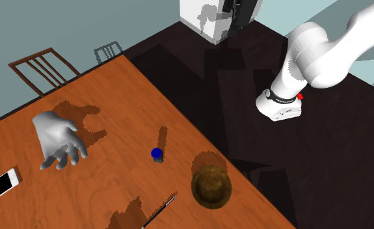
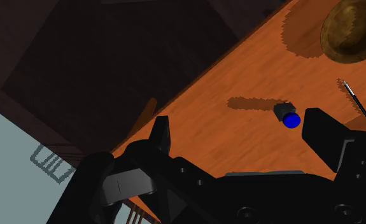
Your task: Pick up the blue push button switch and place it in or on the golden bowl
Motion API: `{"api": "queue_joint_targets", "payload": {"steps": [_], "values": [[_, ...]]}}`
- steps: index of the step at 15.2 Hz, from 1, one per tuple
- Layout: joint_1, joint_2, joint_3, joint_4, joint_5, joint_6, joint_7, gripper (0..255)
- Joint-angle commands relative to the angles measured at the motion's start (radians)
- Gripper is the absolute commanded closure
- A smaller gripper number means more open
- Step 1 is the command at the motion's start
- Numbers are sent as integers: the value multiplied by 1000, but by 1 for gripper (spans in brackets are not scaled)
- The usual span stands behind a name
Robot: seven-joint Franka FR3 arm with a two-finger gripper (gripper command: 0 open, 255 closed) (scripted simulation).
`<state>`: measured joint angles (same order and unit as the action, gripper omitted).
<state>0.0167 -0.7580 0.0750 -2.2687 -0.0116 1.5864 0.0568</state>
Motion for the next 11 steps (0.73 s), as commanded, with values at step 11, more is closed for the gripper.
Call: {"api": "queue_joint_targets", "payload": {"steps": [11], "values": [[18,202,83,-119,51,309,101,0]]}}
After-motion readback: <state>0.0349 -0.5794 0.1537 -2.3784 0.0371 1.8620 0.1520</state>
